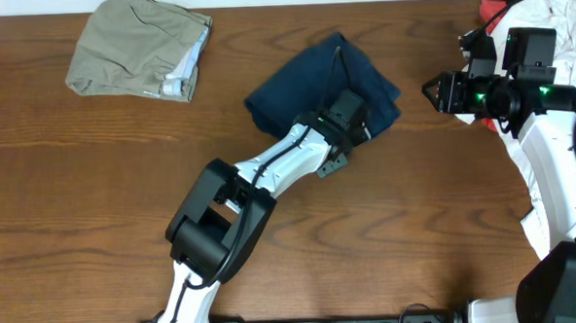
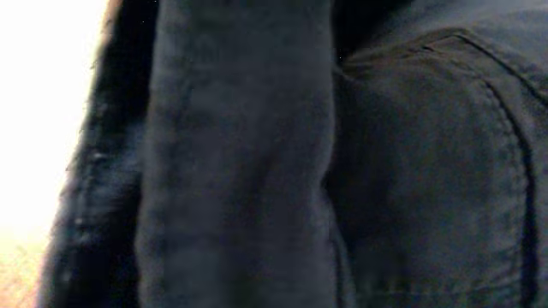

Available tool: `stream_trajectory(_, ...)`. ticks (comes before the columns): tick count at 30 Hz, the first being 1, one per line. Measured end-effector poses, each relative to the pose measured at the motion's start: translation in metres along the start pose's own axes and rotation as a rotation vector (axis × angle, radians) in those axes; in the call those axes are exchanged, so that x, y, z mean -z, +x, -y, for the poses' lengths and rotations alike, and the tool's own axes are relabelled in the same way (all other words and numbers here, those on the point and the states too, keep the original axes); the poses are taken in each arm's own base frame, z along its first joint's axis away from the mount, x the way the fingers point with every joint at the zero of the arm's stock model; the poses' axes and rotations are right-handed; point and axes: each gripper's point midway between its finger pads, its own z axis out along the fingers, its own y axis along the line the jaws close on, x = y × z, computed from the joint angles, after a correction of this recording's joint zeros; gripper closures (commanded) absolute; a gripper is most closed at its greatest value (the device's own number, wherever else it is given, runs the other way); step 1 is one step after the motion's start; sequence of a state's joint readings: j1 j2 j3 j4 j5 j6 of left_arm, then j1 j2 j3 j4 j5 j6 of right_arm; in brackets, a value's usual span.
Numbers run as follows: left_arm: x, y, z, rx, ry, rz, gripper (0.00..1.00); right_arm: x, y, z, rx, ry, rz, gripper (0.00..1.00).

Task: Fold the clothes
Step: 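Grasp the folded navy shorts with the left gripper and carry to top left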

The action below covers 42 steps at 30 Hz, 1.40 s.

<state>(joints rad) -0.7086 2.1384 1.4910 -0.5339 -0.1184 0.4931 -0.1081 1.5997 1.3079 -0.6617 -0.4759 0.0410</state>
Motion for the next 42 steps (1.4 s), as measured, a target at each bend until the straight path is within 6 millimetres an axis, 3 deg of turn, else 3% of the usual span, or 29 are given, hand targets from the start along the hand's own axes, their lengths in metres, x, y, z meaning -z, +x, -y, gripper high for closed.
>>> stream_trajectory(2, 0.0, -0.003, -0.003, -0.001, -0.015, 0.011, 0.94, 0.0, 0.0, 0.0, 0.0, 0.003, 0.0, 0.58)
stream_trajectory(7, 0.0, -0.006, -0.012, 0.019, -0.063, 0.017, 0.94, 0.0, 0.0, 0.001, 0.001, 0.004, 0.001, 0.58)
stream_trajectory(16, 0.014, 0.006, -0.063, 0.143, -0.327, -0.036, 0.94, 0.0, 0.0, 0.001, 0.0, 0.005, 0.0, 0.58)
stream_trajectory(21, 0.054, 0.007, -0.099, 0.217, -0.416, 0.016, 0.94, 0.0, 0.0, 0.001, 0.001, 0.005, 0.001, 0.58)
stream_trajectory(27, 0.133, 0.008, -0.151, 0.344, -0.533, 0.157, 0.93, 0.0, 0.0, 0.001, 0.001, 0.005, 0.001, 0.58)
stream_trajectory(31, 0.173, 0.013, -0.183, 0.433, -0.605, 0.252, 0.94, 0.0, 0.0, 0.001, 0.001, 0.005, 0.001, 0.58)
stream_trajectory(35, 0.196, 0.022, -0.213, 0.509, -0.67, 0.313, 0.94, 0.0, 0.0, 0.001, 0.0, 0.005, 0.0, 0.58)
stream_trajectory(42, 0.215, 0.038, -0.257, 0.597, -0.774, 0.379, 0.94, 0.0, 0.0, 0.001, 0.0, 0.005, 0.0, 0.58)
